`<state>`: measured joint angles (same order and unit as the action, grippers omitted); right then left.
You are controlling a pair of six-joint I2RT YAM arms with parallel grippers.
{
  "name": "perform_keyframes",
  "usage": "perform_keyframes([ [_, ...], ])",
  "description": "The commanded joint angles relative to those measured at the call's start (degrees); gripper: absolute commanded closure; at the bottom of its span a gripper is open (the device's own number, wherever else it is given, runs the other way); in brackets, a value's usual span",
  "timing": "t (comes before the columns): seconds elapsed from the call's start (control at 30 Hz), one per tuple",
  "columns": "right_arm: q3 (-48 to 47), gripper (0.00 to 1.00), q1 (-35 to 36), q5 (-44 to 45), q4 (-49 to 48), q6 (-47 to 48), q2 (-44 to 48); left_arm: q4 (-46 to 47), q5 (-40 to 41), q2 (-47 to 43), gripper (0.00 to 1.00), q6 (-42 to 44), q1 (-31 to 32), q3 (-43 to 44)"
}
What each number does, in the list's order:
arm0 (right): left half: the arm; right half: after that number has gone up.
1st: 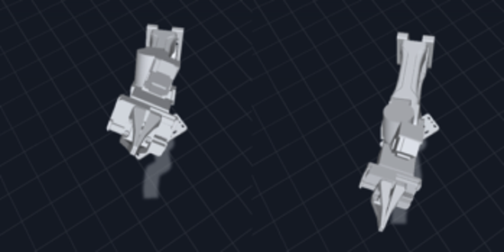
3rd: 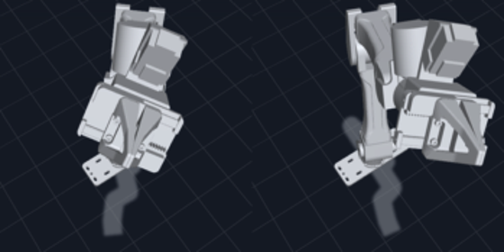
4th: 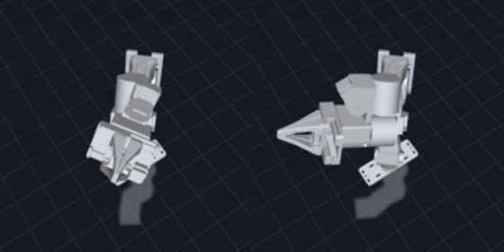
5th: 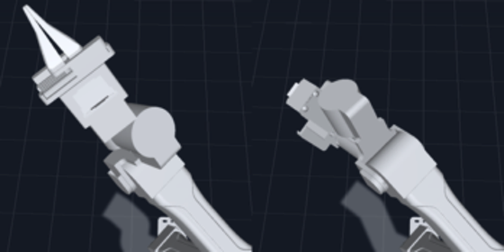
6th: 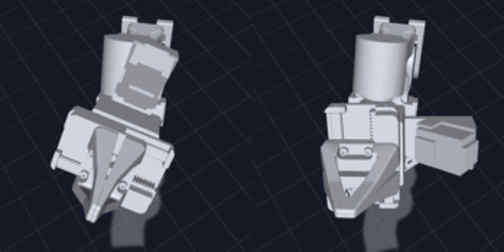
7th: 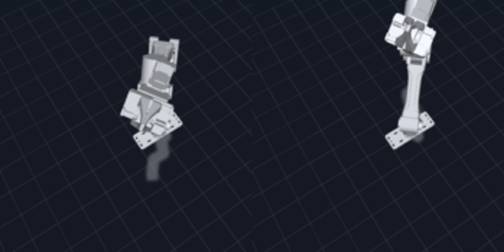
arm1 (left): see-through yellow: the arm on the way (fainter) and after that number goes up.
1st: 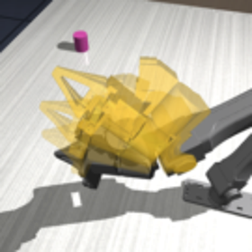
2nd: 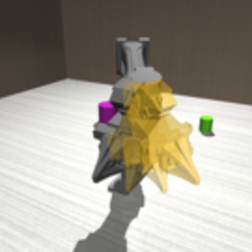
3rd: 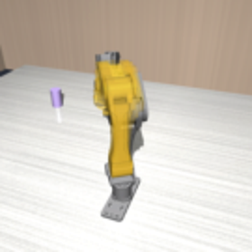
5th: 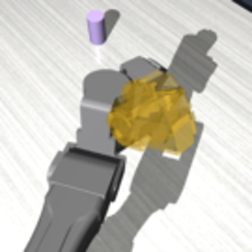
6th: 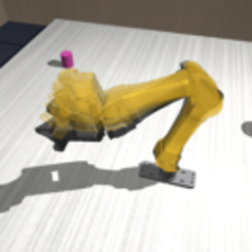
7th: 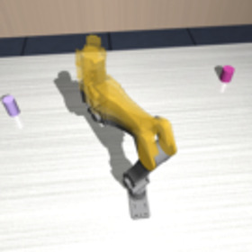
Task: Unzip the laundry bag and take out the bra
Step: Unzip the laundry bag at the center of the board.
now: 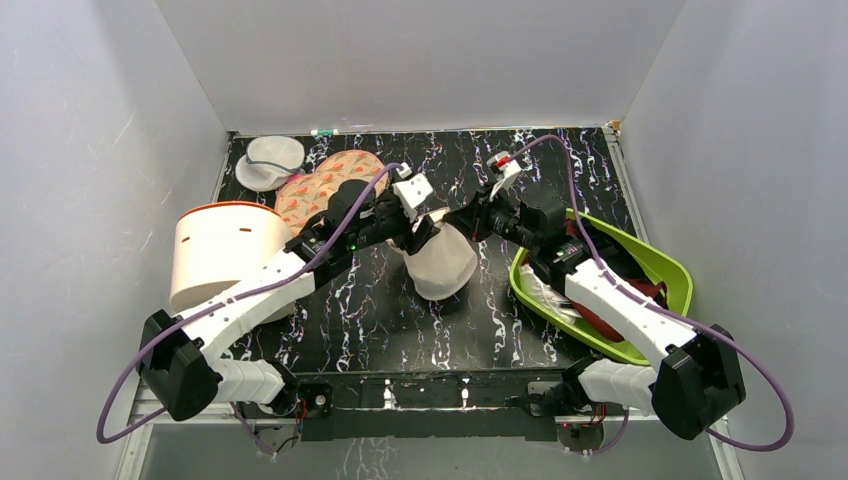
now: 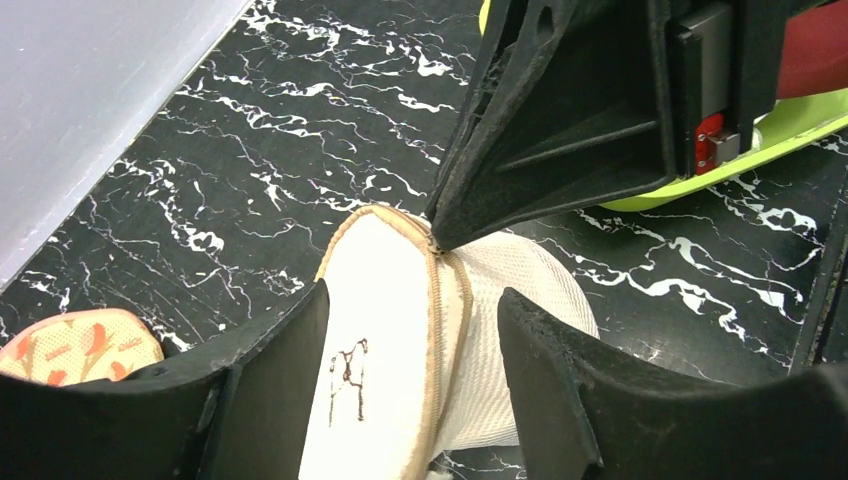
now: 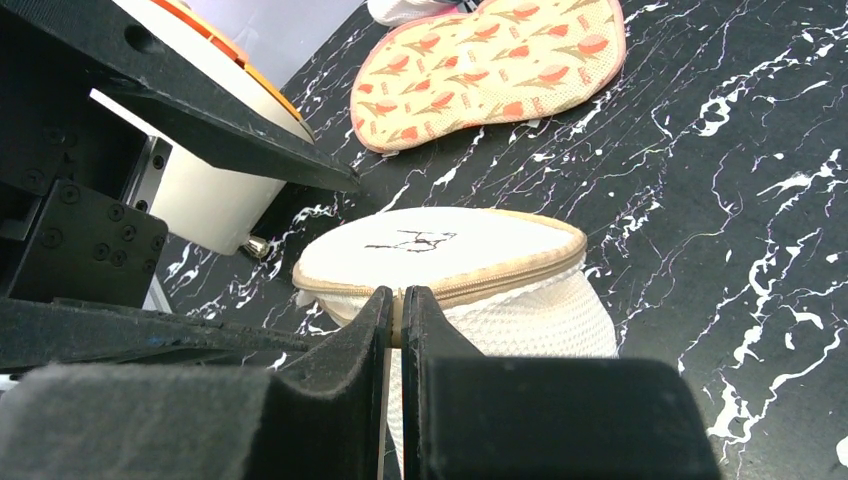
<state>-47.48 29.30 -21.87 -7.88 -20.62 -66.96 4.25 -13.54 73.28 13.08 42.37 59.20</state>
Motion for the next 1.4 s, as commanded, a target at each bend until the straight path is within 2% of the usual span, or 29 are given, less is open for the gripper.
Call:
perform_keyframes([
  [0.0, -3.56, 1.0, 0.41, -0.63, -3.88, 1.14, 1.47, 0.67, -2.75, -0.49, 0.38, -0.39, 0.66, 0.55],
  [0.07, -3.81, 1.0, 0.41, -1.34, -3.86, 0.65, 1.07, 0.5, -1.09, 0.15, 0.39, -0.34, 0.86, 0.65],
  [0.17, -3.39, 1.0, 0.65, -1.95, -4.6, 0.29, 0.81, -0.04, 0.52, 0.87, 0.56, -0.57, 0.96, 1.28],
  [0.3, -3.06, 1.0, 0.97, -2.44, -5.41, 0.04, 0.28, -0.49, 1.24, 1.35, 0.67, -0.9, 0.95, 1.82],
  [0.43, -3.41, 1.0, 1.11, -2.87, -4.88, 0.14, -0.26, -0.42, 0.73, 0.7, 0.68, -0.53, 1.05, 1.51],
  [0.7, -3.36, 1.0, 1.26, -2.75, -5.23, 0.32, 0.02, -1.16, 0.99, 1.89, 0.77, -0.07, 1.38, 2.0],
  [0.9, -3.31, 1.0, 1.37, -3.18, -5.58, -0.27, 0.25, -1.31, 2.27, 3.01, 0.75, 0.26, 1.74, 1.94],
  [1.1, -2.83, 1.0, 1.37, -3.37, -5.45, -0.26, 0.69, -2.31, 3.61, 4.62, 0.82, 0.01, 1.75, 2.94],
  [1.23, -2.16, 1.0, 1.36, -2.94, -5.08, -0.55, 1.13, -2.56, 3.55, 4.86, 0.91, -0.07, 1.75, 3.28],
  [1.37, -1.01, 1.0, 1.37, 3.24, -3.98, -1.87, 2.17, -1.85, 3.35, 4.23, 0.98, 0.93, 1.75, 2.4],
])
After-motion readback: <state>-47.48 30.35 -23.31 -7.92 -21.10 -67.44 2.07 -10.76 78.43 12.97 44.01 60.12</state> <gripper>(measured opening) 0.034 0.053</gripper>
